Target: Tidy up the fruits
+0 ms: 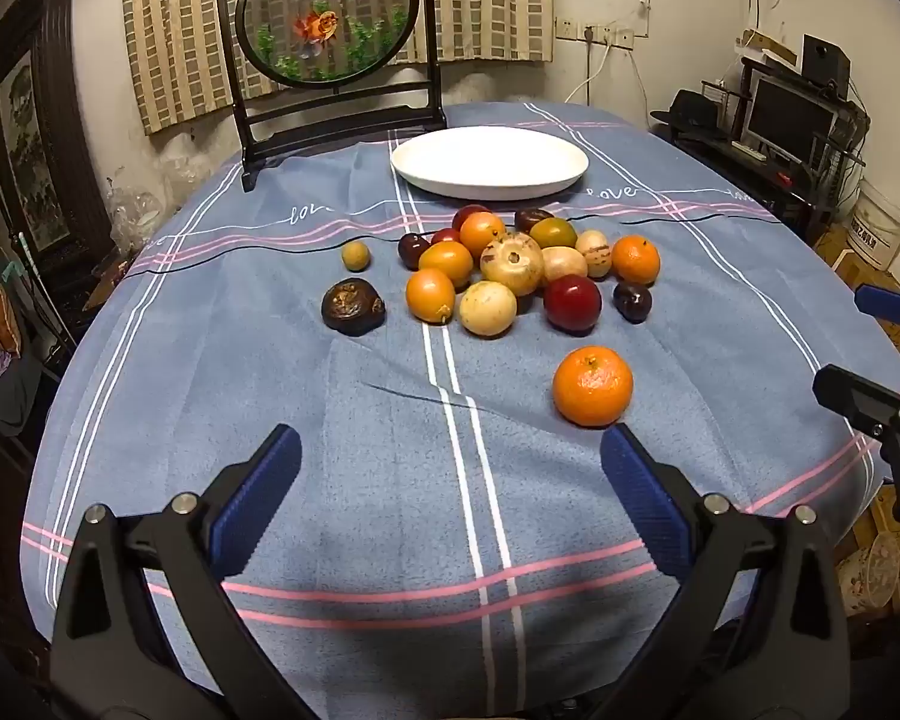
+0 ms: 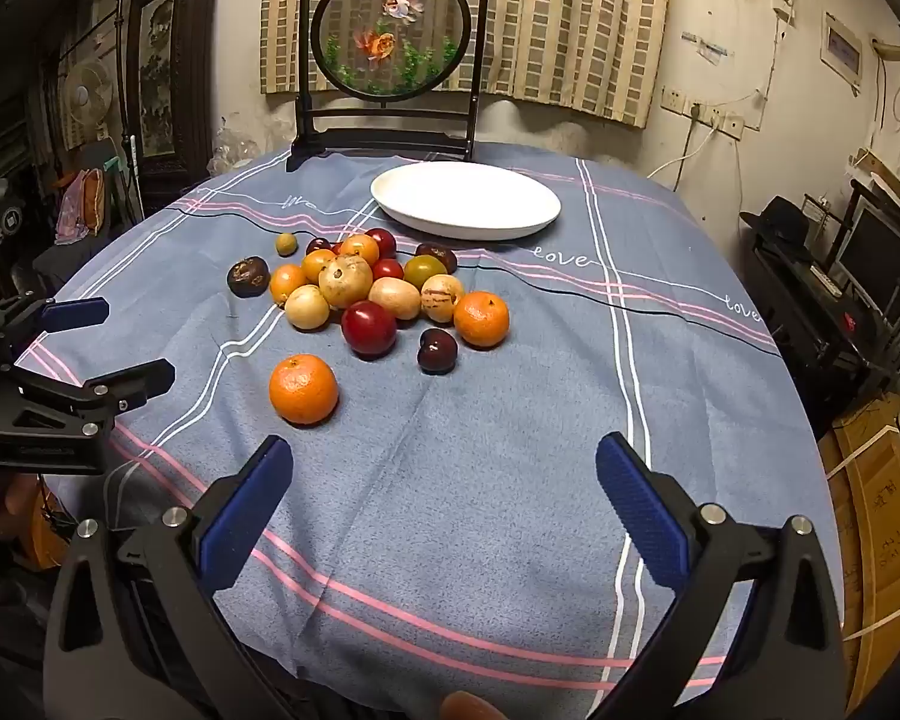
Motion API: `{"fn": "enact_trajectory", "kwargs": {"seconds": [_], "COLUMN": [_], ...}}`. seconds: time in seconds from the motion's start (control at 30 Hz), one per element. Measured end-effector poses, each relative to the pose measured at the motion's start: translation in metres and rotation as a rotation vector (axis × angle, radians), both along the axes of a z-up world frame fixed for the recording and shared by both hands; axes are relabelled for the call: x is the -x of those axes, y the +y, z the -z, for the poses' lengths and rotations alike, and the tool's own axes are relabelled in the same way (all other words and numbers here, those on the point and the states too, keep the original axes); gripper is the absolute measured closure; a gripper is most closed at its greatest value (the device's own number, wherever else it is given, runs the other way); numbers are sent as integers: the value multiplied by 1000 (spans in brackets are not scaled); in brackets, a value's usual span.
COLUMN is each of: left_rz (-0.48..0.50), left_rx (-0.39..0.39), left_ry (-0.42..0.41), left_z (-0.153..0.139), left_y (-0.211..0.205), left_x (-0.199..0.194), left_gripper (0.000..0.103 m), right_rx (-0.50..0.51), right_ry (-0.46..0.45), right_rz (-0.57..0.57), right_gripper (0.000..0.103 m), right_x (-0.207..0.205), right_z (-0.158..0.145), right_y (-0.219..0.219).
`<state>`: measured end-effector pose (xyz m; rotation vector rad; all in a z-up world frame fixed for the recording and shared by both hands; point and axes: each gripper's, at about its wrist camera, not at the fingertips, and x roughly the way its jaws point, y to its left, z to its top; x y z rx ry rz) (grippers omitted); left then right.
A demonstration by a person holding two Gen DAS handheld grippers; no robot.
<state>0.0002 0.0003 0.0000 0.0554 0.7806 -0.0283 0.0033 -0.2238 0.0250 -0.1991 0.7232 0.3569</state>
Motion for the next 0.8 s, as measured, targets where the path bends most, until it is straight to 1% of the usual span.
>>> {"fn": "enact_trajectory", "kwargs": {"seconds": [0.17, 0.2, 0.27, 0.3, 0.5, 0.57, 0.8], "left_rz": [-1, -1, 1, 2, 1, 2, 3], "left_rx": [1, 3, -10, -9, -10, -10, -10], "left_ry": [-4, -3, -7, -8, -10, -10, -10], "left_z": [1, 5, 4, 4, 10, 4, 3], "left_y": [2, 4, 0, 1, 3, 2, 0], "left_x": [0, 0, 0, 0, -2, 0, 1], "left_gripper": [2, 2, 2, 2, 2, 2, 2], "right_rx": [2, 3, 4, -7, -7, -7, -8], "right_ry": [-7, -9, -12, 6, 6, 7, 7], "right_rz": [0, -1, -2, 2, 1, 3, 1], "right_gripper": [1, 1, 1, 1, 1, 1, 1], "right_x": [0, 1, 2, -4, 0, 2, 2], "right_z": [0, 0, 0, 2, 1, 1, 1], "right_y": [0, 0, 0, -4, -1, 0, -1]}}
